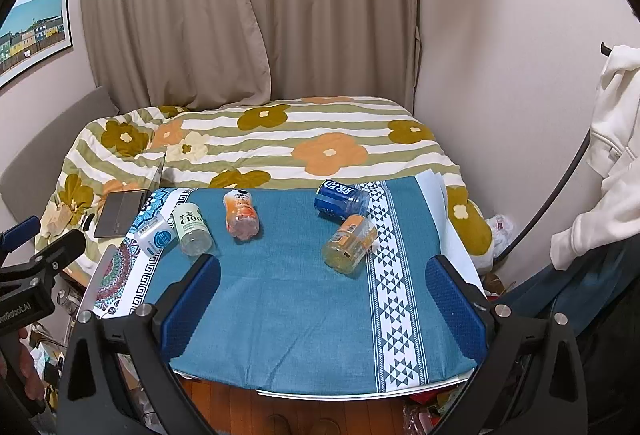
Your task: Flip cup upright
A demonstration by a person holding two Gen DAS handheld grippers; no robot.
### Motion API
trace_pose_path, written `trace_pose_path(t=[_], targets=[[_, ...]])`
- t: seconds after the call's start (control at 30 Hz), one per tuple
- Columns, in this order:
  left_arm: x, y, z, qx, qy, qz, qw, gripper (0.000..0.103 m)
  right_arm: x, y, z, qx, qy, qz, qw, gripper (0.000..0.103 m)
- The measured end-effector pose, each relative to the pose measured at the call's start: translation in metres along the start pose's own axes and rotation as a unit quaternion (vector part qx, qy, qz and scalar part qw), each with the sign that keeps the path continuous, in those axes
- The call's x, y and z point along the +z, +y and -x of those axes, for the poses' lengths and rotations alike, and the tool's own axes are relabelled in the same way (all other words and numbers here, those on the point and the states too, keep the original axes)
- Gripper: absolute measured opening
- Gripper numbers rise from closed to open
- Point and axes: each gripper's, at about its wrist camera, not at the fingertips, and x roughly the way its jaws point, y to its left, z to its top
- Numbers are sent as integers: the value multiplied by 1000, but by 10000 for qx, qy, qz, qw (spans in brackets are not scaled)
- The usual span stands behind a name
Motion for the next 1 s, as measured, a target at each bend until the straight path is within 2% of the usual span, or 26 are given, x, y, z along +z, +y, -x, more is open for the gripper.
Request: trace_pose_path(t=[1.0], targets=[[0,-1,2,-16,3,-3,10000,103,-1,5,1,20,22,-35,10000,102]])
